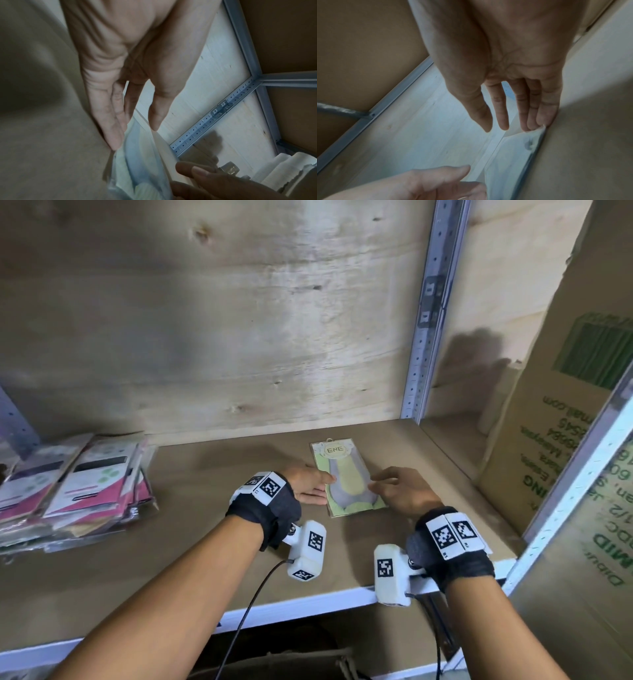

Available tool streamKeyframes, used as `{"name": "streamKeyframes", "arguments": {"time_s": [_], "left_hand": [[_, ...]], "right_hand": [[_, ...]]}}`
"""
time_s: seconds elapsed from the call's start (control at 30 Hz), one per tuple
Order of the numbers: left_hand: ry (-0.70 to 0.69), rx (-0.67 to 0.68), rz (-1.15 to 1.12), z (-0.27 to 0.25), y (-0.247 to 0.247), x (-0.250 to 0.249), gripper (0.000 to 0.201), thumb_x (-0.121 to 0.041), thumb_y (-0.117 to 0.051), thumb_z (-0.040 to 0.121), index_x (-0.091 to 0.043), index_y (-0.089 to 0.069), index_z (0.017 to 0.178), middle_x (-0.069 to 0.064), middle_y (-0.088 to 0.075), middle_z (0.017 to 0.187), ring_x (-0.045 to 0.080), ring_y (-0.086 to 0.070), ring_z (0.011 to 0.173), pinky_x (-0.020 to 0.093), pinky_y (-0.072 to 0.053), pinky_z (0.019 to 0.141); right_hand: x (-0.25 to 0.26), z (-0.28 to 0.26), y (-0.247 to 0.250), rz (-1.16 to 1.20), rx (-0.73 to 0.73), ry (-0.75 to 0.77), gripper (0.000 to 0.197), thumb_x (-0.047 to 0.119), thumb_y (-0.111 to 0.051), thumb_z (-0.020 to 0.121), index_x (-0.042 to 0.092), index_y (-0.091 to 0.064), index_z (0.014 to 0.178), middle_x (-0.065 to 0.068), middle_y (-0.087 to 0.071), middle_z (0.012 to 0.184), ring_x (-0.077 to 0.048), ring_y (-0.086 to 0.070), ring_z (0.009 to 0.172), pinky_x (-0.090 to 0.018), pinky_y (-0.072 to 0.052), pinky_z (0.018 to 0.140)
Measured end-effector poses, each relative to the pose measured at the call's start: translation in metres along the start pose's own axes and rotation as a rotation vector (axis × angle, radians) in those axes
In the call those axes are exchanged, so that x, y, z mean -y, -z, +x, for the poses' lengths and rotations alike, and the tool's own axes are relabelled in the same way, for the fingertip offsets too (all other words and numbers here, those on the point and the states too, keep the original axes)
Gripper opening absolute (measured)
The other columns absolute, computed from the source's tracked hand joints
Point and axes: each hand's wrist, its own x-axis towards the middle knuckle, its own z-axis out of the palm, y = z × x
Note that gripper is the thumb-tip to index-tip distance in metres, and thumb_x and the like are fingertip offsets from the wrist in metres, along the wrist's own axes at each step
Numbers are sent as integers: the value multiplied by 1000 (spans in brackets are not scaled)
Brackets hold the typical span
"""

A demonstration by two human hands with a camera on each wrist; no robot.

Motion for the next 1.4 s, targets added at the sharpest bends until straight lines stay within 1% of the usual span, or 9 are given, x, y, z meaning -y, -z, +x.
{"name": "streamKeyframes", "arguments": {"time_s": [0.13, 0.33, 0.57, 0.67, 0.73, 1.07, 1.2, 1.33, 1.4], "left_hand": [[-4, 19, 7, 10, -20, -16, 40, -15, -60, 97, 1, -54, 134, 17, -60, 125, 21, -59, 105, 35, -49, 103], [-8, 12, 9, 31, -47, -31, 43, -11, -61, 96, 3, -51, 135, 22, -56, 135, 29, -58, 124, 36, -50, 102], [-10, -5, -6, 54, -65, -46, 40, -9, -61, 96, 4, -53, 132, 21, -58, 133, 29, -60, 122, 37, -51, 101], [-19, -15, -8, 62, -67, -51, 39, -10, -62, 95, 4, -54, 131, 21, -60, 130, 29, -63, 117, 34, -55, 93], [-18, -7, -10, 65, -69, -54, 39, -10, -63, 95, 4, -54, 130, 21, -60, 129, 29, -63, 116, 33, -56, 90], [-32, -26, -42, 75, -80, -55, 36, -8, -61, 95, 6, -54, 127, 22, -59, 129, 29, -63, 117, 36, -54, 96], [-57, 10, -95, 71, -78, -52, 44, -17, -59, 98, 2, -50, 135, 23, -58, 131, 30, -63, 115, 31, -58, 81], [-118, -18, -185, 62, -64, -42, 51, -33, -50, 102, -10, -41, 146, 26, -62, 123, 32, -68, 95, 33, -62, 66], [-155, -70, -192, 54, -50, -33, 52, -38, -49, 102, -10, -42, 145, 24, -64, 118, 31, -68, 93, 32, -62, 63]], "right_hand": [[-11, 5, 19, 15, -36, 6, 24, 28, -70, 86, 20, -71, 108, 3, -71, 97, -16, -64, 95, -23, -43, 80], [-17, 11, 36, -42, -37, 20, 26, 29, -68, 88, 22, -70, 113, 0, -70, 112, -18, -64, 104, -30, -49, 96], [-21, 22, 53, -20, 24, 32, 37, 30, -67, 90, 21, -64, 125, -6, -64, 128, -21, -59, 118, -36, -43, 108], [-23, 27, 60, 13, 38, 25, 34, 30, -67, 90, 23, -66, 123, -5, -64, 126, -19, -59, 117, -31, -43, 105], [-26, 30, 62, 51, 46, 20, 31, 30, -67, 90, 23, -67, 121, -6, -64, 126, -19, -59, 117, -35, -43, 107], [-30, 39, 61, 31, 35, 22, 20, 30, -68, 90, 25, -69, 109, -2, -65, 123, -19, -59, 116, -37, -45, 106], [-32, 37, 65, 47, 15, 37, 16, 28, -68, 91, 23, -72, 106, 0, -68, 117, -17, -60, 114, -35, -44, 106], [-31, 34, 70, 121, -213, 67, 13, 17, -64, 92, 25, -74, 92, 6, -73, 105, -15, -65, 105, -34, -48, 102], [-26, 30, 68, 216, -228, 79, 14, 13, -63, 92, 22, -72, 86, 4, -75, 97, -18, -70, 98, -37, -55, 94]]}}
